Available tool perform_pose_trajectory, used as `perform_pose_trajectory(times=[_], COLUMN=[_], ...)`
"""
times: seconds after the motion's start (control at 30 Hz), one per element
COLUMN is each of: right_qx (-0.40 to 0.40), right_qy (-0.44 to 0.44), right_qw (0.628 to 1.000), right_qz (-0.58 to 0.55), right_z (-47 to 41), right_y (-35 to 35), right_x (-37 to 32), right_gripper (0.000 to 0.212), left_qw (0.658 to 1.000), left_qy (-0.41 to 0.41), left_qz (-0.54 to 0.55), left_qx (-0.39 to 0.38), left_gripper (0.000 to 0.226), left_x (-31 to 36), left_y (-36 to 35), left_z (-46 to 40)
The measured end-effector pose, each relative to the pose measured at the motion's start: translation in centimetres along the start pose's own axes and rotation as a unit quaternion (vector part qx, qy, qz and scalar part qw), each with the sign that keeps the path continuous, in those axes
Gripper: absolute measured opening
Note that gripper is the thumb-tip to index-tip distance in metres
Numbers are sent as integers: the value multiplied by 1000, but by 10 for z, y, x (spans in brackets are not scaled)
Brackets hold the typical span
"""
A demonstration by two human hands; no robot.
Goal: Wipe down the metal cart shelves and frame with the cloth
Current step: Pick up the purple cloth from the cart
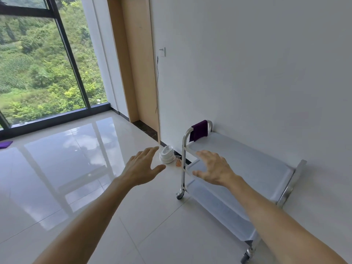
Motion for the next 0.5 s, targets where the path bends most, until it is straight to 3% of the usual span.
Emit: perform_pose_trajectory(times=[0.3,0.5], right_qx=[-1,-14], right_qy=[-24,-33], right_qw=[1000,999], right_qz=[-8,-19], right_z=[-123,-218], right_y=[-63,-100], right_x=[57,106], right_gripper=[78,79], left_qw=[999,996], left_qy=[-16,18], left_qz=[36,79], left_qx=[-27,-42], left_gripper=[74,71], left_x=[-30,-43], left_y=[-85,-137], left_z=[-124,-220])
Point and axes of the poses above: each hand's wrist, its own z-axis away from the middle knuckle, its own y-axis out of the back of the hand, x = y × z, the point moved 6 cm from there along -z, towards the middle knuckle, and after that the axes turned 14 degrees about x, right-handed, at the moved point
